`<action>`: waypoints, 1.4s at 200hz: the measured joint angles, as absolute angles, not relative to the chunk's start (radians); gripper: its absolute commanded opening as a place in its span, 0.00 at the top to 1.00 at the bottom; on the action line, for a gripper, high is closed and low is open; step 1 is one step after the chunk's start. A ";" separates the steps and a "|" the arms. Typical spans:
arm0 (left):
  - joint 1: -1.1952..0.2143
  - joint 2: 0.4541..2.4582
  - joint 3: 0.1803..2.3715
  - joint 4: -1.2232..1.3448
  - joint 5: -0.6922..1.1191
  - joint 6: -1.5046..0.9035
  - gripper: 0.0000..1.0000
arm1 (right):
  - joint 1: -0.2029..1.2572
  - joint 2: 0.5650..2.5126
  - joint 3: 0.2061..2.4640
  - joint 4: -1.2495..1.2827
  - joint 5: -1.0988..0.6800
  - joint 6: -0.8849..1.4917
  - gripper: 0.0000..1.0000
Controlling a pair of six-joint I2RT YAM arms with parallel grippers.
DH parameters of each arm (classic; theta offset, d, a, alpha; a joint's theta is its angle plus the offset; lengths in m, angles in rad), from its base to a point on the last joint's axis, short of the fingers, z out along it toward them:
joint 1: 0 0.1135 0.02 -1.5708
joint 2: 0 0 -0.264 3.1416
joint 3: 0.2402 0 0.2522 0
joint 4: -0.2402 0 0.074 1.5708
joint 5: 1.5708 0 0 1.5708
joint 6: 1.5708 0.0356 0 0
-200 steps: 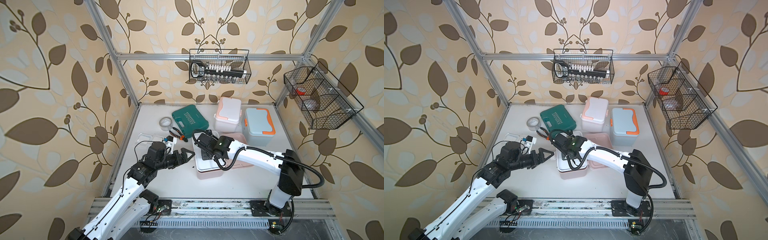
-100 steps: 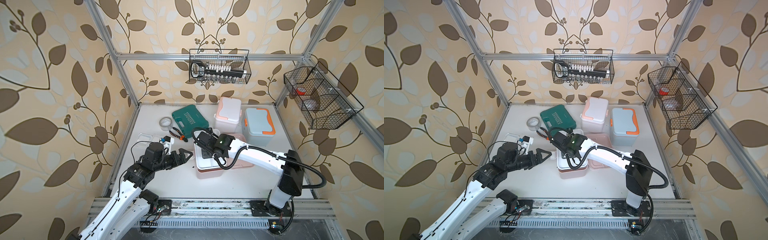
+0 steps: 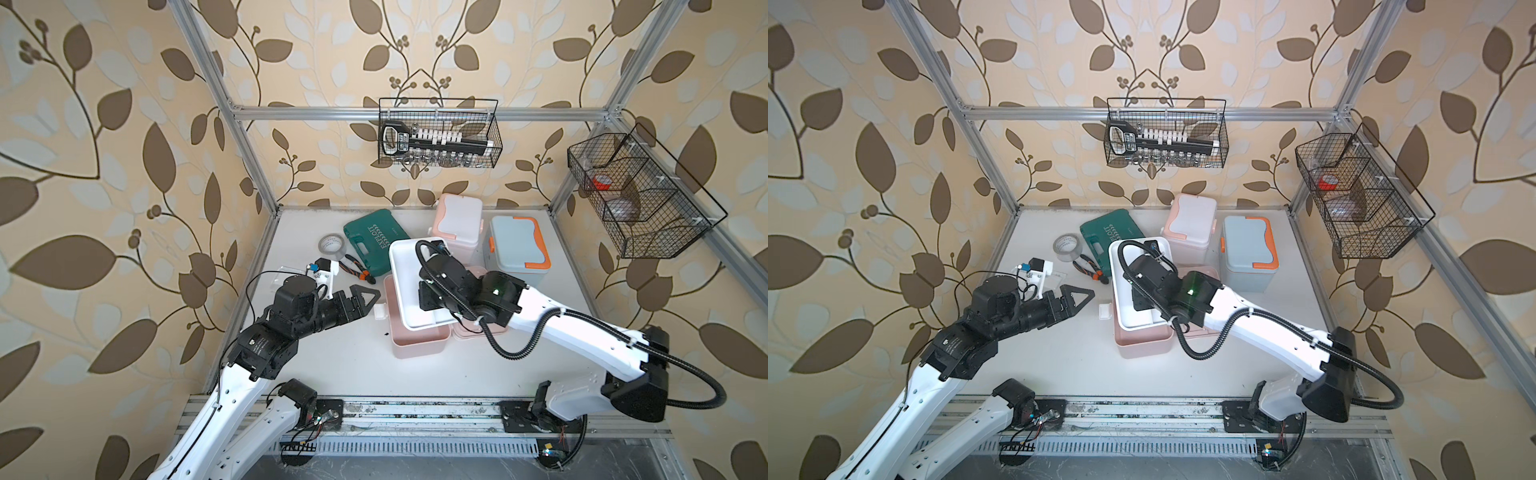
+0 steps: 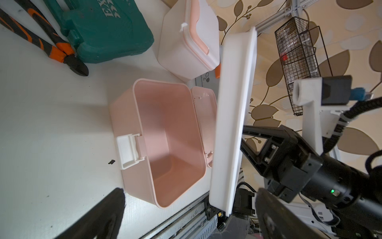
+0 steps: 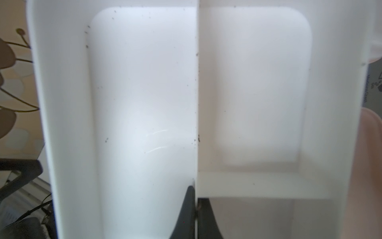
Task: Open first aid kits and take out gauze
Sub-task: Pick up the compartment layer from the first aid kit, then place the compartment layer in the first aid kit.
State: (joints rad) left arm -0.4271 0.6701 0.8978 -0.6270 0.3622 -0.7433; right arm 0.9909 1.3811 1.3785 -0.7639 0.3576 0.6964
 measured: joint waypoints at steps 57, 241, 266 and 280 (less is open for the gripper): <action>-0.427 0.631 1.066 -0.723 0.199 -0.657 0.01 | 0.683 1.039 1.213 -0.636 0.217 0.559 1.00; -0.427 0.712 1.010 -0.728 0.082 -0.617 0.01 | 0.377 0.687 0.975 -0.542 0.073 0.531 1.00; -0.427 0.739 0.971 -0.680 0.137 -0.638 0.01 | 0.377 0.746 0.975 -0.510 -0.039 0.548 1.00; -0.427 0.755 0.950 -0.654 0.164 -0.654 0.01 | 0.378 0.792 0.972 -0.485 -0.110 0.564 1.00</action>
State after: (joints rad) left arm -0.4271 0.7547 0.9497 -0.6537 0.1642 -0.6540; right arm 0.3779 0.7921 0.9722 -0.4847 -0.1104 0.5640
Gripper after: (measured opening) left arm 0.990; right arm 0.048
